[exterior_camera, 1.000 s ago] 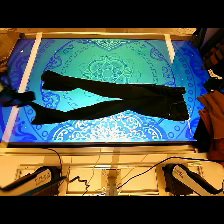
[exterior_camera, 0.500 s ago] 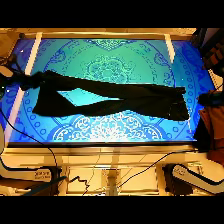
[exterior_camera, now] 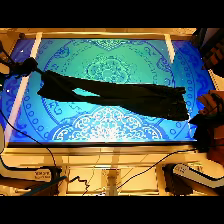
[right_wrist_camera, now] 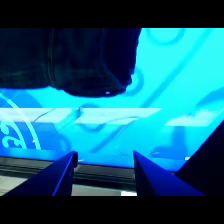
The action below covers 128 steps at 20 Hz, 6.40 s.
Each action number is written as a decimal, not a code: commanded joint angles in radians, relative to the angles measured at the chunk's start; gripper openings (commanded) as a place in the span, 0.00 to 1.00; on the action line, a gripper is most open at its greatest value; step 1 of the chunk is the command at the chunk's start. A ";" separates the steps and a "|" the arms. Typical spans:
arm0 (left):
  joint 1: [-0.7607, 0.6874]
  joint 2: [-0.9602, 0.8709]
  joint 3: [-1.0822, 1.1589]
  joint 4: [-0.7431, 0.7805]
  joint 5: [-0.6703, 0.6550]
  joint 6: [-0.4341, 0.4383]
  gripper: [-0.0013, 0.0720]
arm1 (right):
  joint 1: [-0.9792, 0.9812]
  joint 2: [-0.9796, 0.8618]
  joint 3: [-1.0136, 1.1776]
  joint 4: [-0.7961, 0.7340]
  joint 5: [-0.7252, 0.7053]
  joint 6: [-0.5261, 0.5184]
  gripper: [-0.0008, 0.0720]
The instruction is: Fold the clothes and pants, and hang the long-sleeved shirts on hangers.
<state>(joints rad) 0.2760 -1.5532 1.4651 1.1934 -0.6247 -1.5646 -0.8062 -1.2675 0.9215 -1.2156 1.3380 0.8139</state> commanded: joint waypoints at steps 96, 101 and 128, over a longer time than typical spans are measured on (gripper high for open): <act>0.297 0.263 -0.410 0.665 -0.784 0.190 0.98 | 0.323 0.002 0.228 -0.265 0.371 0.381 0.79; 0.297 0.263 -0.410 0.665 -0.739 0.190 0.98 | 0.323 -0.018 0.244 -0.225 0.131 0.214 0.79; -0.003 0.254 -0.338 0.425 -0.357 0.094 0.96 | 0.375 -0.272 0.233 0.221 -0.395 -0.119 0.07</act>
<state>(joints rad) 0.3706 -1.2930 1.1164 1.7416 -1.1694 -1.3918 -0.4328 -1.5383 1.1397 -1.0752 0.9775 0.6640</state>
